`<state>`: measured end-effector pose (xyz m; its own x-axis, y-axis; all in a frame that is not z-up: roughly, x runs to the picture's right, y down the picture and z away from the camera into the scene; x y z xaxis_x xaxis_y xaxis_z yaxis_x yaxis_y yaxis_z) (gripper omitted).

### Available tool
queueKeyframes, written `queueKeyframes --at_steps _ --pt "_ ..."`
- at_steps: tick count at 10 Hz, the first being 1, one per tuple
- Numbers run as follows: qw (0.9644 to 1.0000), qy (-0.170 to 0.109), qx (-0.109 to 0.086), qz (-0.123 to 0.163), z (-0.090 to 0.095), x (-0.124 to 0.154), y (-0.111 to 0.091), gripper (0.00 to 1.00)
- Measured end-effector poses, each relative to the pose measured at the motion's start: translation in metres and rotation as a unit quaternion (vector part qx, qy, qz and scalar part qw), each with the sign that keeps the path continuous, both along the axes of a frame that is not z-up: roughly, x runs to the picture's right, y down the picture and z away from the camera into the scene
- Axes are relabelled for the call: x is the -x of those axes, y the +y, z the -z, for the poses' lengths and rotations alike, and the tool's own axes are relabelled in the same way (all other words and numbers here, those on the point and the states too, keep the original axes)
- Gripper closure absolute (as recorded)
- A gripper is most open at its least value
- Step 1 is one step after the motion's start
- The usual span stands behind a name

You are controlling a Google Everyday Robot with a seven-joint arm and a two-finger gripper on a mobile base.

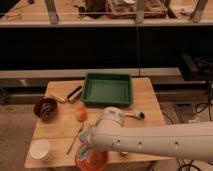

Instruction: Place towel in paper cup

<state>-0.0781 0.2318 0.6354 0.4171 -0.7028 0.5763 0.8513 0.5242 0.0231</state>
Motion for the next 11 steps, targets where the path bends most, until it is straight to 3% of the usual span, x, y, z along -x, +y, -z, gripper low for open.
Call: queueKeyframes --at_steps 5,8,11 --pt "0.9968 -0.046 -0.009 0.064 0.014 0.092 -0.018 1.00" --pt "0.9905 -0.085 -0.016 0.107 0.033 0.139 -0.030 1.00" --pt "0.9813 -0.129 0.002 0.142 0.040 0.185 -0.025 1.00"
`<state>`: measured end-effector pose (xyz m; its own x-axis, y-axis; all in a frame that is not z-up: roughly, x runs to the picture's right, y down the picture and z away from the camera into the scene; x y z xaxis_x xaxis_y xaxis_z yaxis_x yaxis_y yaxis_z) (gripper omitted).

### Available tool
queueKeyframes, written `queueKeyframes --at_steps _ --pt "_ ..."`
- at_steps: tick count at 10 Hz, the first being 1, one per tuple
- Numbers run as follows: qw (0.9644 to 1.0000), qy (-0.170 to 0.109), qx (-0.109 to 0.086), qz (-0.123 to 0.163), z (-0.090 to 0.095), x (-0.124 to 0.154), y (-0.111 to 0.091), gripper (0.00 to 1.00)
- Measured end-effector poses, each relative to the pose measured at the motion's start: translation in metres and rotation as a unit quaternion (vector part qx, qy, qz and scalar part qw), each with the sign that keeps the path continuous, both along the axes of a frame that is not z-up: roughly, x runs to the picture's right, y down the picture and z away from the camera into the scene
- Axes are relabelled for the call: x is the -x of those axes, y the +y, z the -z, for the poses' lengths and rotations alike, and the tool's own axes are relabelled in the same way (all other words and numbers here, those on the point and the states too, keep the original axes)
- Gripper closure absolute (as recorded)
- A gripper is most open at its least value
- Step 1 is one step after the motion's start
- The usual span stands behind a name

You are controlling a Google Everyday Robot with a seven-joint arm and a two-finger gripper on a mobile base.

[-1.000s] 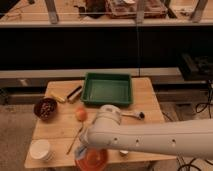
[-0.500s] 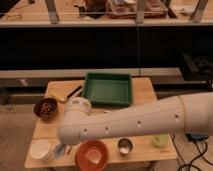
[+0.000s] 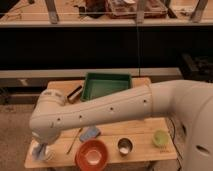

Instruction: Place towel in paper cup

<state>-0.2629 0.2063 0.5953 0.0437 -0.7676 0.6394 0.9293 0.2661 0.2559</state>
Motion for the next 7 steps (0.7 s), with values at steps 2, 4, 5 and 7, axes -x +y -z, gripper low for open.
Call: queueKeyframes --at_steps 2,4,5,7 --pt "1.0000 -0.001 0.001 0.000 -0.0007 0.0008 -0.0005 1.00" --pt "1.0000 -0.001 0.001 0.001 -0.0003 0.0015 0.0002 1.00" --pt "1.0000 -0.001 0.001 0.001 -0.0008 0.0012 -0.0004 1.00" --pt "0.9997 -0.003 0.014 0.022 -0.0030 0.0064 -0.0011 1.00"
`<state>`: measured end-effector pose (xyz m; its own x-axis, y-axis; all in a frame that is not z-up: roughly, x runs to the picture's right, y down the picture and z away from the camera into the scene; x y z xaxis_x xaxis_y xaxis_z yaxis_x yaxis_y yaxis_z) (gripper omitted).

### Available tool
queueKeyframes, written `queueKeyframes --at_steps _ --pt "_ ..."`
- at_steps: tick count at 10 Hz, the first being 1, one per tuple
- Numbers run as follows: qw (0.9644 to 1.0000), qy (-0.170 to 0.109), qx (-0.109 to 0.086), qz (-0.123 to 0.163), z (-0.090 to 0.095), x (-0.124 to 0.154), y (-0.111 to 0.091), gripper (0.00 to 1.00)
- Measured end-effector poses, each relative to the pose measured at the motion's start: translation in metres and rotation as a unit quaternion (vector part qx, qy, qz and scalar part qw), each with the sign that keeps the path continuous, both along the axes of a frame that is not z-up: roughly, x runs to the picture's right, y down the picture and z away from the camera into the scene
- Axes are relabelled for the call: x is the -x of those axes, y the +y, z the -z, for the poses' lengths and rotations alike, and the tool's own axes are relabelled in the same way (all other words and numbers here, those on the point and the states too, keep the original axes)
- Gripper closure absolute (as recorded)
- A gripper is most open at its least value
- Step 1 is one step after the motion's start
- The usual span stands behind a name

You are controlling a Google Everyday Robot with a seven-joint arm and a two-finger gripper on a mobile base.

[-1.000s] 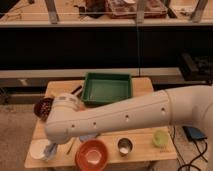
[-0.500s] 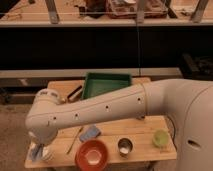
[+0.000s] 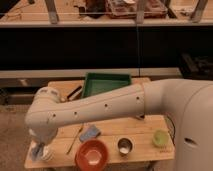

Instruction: Place towel in paper cup

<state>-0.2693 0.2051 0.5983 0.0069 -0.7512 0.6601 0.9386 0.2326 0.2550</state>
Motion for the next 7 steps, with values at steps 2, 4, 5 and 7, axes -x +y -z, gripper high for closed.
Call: queueKeyframes --at_steps 2,4,5,7 --pt "0.9993 -0.005 0.021 0.031 -0.003 0.023 -0.001 1.00" --pt "0.9973 -0.002 0.045 0.058 -0.009 0.042 0.002 1.00" --pt "0.9966 0.004 0.052 0.064 -0.013 0.043 0.003 1.00" --pt "0.9956 0.017 0.061 0.068 -0.022 0.034 0.005 1.00"
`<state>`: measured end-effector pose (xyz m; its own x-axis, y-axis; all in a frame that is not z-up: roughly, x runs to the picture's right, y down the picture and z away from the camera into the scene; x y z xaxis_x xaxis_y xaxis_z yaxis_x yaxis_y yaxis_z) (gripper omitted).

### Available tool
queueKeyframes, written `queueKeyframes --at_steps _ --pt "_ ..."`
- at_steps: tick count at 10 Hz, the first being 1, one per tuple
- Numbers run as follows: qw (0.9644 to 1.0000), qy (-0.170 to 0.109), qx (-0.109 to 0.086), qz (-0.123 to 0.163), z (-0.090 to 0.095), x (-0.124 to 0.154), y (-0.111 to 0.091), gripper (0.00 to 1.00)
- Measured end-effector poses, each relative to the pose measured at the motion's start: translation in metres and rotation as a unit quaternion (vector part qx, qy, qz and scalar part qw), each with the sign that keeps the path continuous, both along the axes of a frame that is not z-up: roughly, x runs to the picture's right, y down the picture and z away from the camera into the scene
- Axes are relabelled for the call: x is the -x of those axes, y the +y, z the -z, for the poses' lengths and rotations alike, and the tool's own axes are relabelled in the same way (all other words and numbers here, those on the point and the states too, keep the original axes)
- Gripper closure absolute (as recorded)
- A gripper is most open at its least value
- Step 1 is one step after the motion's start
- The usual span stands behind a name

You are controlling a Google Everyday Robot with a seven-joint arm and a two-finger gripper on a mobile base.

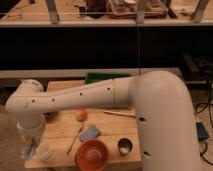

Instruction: Place towel in paper cup

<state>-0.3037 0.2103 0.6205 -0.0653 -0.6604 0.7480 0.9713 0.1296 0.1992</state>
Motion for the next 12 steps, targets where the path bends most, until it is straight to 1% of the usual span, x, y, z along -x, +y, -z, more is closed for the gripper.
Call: queueKeyframes --at_steps 2,4,10,12 --pt "1.0000 0.008 0.005 -0.001 -0.009 -0.007 0.001 1.00" --pt "0.9999 0.009 0.010 -0.003 -0.021 -0.009 0.008 1.00" --pt "0.9998 0.007 0.018 0.006 -0.034 0.000 0.021 1.00" --pt "0.9997 0.005 0.020 0.009 -0.036 0.004 0.026 1.00"
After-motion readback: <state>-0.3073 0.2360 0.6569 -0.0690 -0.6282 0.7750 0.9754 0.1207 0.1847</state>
